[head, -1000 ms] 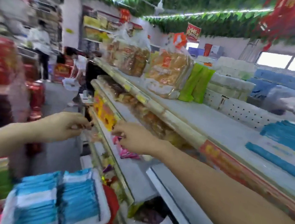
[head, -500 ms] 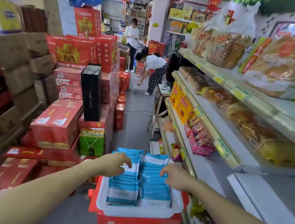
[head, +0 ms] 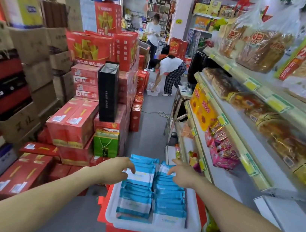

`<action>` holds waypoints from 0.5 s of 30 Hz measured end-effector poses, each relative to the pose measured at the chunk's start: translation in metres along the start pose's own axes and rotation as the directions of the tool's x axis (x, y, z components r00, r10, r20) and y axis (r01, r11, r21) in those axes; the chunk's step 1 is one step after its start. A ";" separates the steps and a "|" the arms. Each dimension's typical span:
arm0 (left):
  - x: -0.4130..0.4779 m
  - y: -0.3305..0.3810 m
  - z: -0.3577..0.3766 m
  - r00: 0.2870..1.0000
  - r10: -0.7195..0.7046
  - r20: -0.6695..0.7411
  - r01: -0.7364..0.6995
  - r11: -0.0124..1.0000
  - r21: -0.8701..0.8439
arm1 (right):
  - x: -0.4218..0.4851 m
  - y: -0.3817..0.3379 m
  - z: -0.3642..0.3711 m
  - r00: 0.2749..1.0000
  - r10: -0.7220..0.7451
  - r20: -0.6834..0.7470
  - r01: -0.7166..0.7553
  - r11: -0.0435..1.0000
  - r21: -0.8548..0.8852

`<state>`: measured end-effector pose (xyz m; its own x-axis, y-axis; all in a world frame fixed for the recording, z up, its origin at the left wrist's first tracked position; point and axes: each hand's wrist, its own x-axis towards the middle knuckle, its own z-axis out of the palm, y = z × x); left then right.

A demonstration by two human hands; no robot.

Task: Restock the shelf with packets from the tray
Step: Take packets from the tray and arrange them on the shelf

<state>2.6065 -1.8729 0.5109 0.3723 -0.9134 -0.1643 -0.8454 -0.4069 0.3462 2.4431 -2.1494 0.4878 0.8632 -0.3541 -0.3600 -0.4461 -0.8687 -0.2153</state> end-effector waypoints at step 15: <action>-0.005 -0.011 -0.017 0.998 -0.057 -0.001 0.057 0.998 0.012 | -0.005 -0.013 -0.015 0.996 -0.065 -0.060 0.048 0.966 -0.255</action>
<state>2.6202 -1.8637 0.5239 0.4199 -0.8889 -0.1829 -0.8276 -0.4578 0.3249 2.4481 -2.1411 0.5061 0.9032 -0.3167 -0.2897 -0.3290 -0.9443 0.0065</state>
